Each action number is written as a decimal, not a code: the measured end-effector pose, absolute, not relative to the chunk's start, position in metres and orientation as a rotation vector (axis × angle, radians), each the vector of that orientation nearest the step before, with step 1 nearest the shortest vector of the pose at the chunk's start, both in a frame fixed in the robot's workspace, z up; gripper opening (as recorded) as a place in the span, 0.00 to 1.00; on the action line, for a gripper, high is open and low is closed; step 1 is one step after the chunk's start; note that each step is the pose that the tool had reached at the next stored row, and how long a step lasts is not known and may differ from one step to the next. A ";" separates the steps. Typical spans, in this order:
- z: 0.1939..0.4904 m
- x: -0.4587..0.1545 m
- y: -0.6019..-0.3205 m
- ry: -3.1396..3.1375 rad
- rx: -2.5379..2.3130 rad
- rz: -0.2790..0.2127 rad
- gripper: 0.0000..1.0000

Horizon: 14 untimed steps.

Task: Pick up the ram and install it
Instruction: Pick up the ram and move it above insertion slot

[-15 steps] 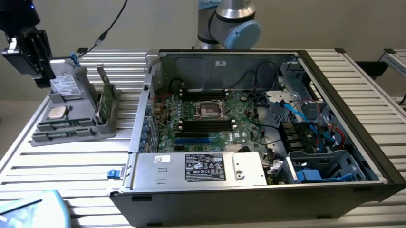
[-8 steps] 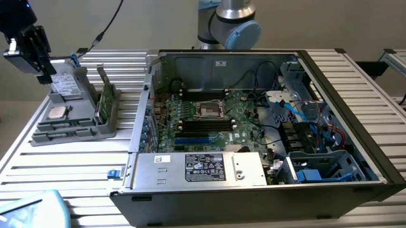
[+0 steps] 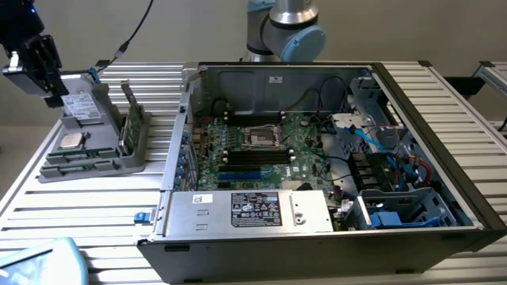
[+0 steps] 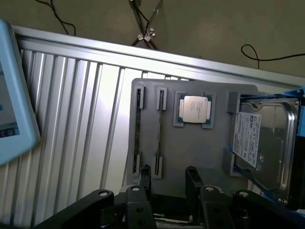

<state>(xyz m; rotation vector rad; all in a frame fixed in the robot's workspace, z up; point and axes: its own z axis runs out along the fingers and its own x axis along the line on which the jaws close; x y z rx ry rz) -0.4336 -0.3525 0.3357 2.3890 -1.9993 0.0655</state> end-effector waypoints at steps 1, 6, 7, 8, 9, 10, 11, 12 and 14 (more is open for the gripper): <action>0.334 -0.434 -0.353 -1.999 2.389 0.065 0.43; 0.327 -0.437 -0.353 -1.998 2.388 0.063 0.43; 0.326 -0.437 -0.354 -1.998 2.388 0.062 0.43; 0.325 -0.438 -0.354 -1.997 2.388 0.062 0.43; 0.324 -0.439 -0.355 -1.997 2.388 0.062 0.43; 0.323 -0.440 -0.356 -1.997 2.389 0.062 0.43; 0.322 -0.441 -0.357 -1.997 2.389 0.062 0.43; 0.322 -0.442 -0.359 -1.997 2.390 0.060 0.43; 0.322 -0.444 -0.363 -2.001 2.395 0.052 0.43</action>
